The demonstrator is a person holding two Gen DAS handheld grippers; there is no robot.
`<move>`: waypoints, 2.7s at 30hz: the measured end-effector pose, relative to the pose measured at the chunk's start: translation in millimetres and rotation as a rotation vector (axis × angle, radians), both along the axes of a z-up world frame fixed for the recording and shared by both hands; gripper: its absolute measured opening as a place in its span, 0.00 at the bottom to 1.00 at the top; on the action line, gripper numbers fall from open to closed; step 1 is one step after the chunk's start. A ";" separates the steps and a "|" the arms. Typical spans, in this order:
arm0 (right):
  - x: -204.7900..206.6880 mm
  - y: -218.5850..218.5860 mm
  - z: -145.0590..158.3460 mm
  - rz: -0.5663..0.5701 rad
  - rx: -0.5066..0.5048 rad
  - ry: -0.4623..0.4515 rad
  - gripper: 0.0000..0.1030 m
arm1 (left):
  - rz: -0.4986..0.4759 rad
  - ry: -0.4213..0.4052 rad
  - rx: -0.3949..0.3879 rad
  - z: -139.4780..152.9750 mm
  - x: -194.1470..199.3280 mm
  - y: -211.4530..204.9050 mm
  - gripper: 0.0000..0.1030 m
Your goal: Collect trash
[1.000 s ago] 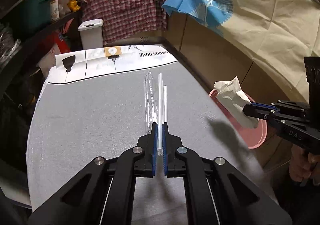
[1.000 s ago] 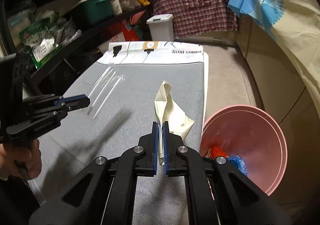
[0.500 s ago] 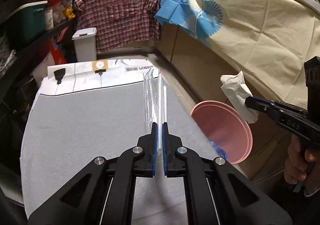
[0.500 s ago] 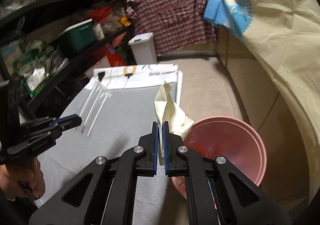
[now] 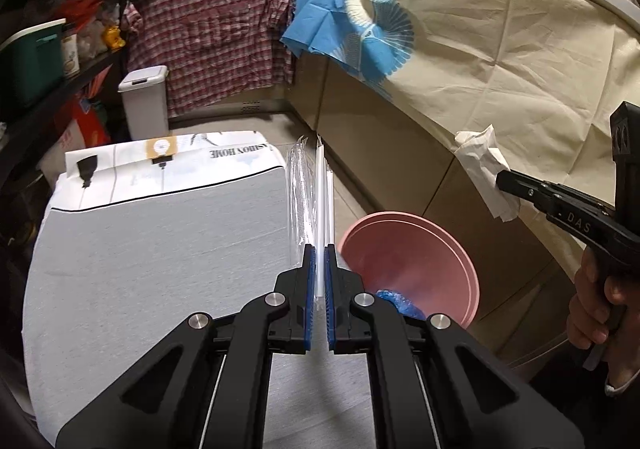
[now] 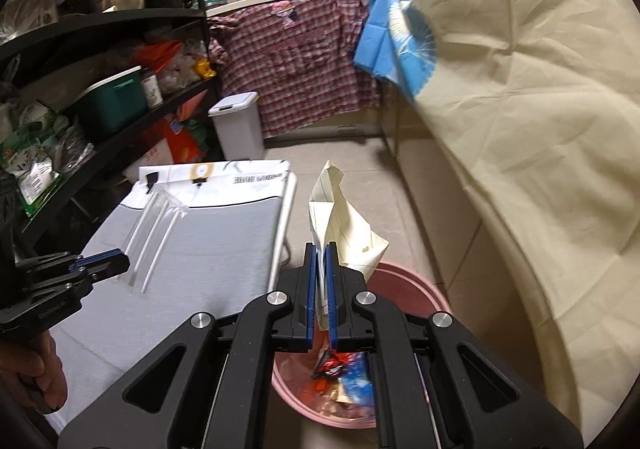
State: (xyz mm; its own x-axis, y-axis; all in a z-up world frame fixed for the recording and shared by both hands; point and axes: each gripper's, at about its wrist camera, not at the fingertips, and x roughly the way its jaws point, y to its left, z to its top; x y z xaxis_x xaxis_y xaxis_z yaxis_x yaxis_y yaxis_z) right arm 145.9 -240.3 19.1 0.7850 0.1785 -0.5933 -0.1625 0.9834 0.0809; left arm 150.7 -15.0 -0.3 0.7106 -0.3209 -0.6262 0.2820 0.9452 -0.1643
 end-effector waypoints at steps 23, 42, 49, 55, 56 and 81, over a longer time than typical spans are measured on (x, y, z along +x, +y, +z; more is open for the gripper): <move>19.2 -33.5 -15.2 -0.066 0.005 0.059 0.06 | -0.093 0.031 0.014 -14.6 20.3 -79.8 0.05; 34.9 -41.4 -30.0 -0.102 0.020 0.119 0.37 | -0.129 0.095 0.033 -38.1 35.8 -114.4 0.12; 34.1 -45.2 -30.5 -0.126 0.032 0.114 0.55 | -0.119 0.090 0.028 -37.8 35.8 -113.0 0.24; 33.3 -50.4 -30.5 -0.154 0.042 0.107 0.55 | -0.108 0.082 0.027 -34.9 34.4 -110.3 0.29; 32.6 -51.1 -30.8 -0.158 0.041 0.107 0.55 | -0.102 0.081 0.028 -34.2 33.4 -108.5 0.33; -107.4 -27.3 -1.1 -0.221 -0.099 -0.057 0.95 | 0.079 0.071 -0.007 -21.3 -79.6 -51.5 0.85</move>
